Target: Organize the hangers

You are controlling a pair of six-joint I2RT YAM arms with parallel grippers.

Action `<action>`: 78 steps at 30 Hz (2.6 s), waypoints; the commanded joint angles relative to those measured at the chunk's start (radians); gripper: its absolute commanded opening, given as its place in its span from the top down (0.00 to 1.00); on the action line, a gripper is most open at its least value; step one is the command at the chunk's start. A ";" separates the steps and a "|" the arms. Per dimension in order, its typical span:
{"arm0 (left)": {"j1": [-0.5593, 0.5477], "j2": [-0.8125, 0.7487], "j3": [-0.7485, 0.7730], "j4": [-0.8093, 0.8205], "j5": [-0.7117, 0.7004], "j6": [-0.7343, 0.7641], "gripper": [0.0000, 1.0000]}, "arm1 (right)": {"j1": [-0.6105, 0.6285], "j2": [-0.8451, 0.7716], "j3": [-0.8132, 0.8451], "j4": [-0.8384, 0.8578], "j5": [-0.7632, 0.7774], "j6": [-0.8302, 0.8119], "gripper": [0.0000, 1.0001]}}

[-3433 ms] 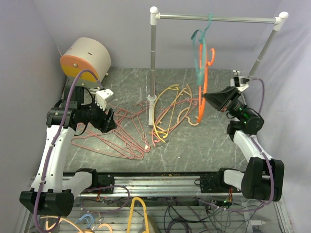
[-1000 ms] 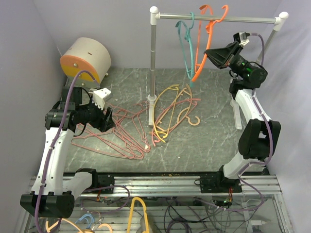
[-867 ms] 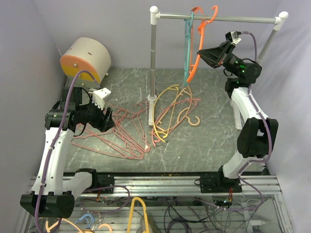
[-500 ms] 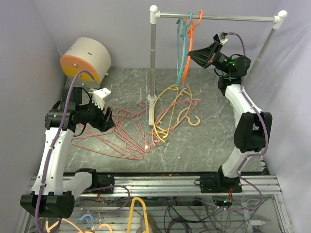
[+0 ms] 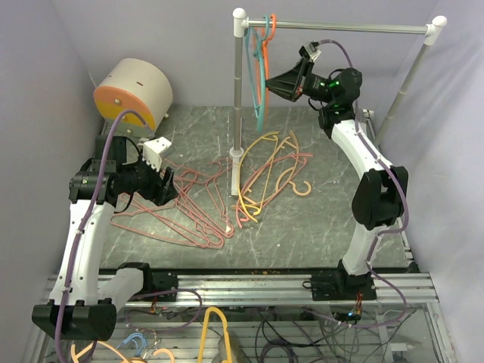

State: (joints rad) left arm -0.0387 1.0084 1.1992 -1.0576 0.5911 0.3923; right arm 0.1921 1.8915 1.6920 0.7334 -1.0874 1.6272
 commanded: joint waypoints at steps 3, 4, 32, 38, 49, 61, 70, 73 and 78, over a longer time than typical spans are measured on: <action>0.014 -0.017 -0.011 0.025 0.018 0.002 0.22 | 0.029 0.033 0.065 -0.080 -0.023 -0.060 1.00; 0.014 -0.018 -0.010 0.026 0.017 0.002 0.22 | 0.029 0.034 0.063 -0.067 -0.023 -0.056 1.00; 0.019 -0.014 -0.012 0.021 0.043 0.013 0.17 | -0.051 -0.692 -0.821 -0.802 0.465 -0.880 0.19; 0.022 -0.011 -0.012 0.025 0.036 0.007 0.17 | 0.026 -0.571 -0.784 -0.836 0.590 -0.919 0.24; 0.023 0.007 -0.013 0.026 0.035 0.005 0.17 | 0.214 -0.220 -0.578 -0.840 0.790 -0.911 0.30; 0.053 0.003 -0.013 0.028 0.029 0.003 0.17 | 0.397 -0.011 -0.393 -0.952 0.971 -0.978 0.43; 0.053 -0.003 -0.015 0.030 0.027 0.001 0.17 | 0.438 0.053 -0.357 -0.961 1.005 -0.989 0.46; 0.054 -0.006 -0.019 0.035 0.022 -0.001 0.17 | 0.455 0.082 -0.324 -0.981 1.023 -0.991 0.46; 0.056 -0.011 -0.018 0.036 0.020 -0.003 0.17 | 0.477 0.113 -0.285 -1.004 1.058 -0.997 0.53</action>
State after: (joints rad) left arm 0.0059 1.0157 1.1854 -1.0492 0.5991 0.3923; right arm 0.6518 1.9781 1.3659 -0.2462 -0.0776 0.6460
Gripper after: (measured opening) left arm 0.831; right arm 0.494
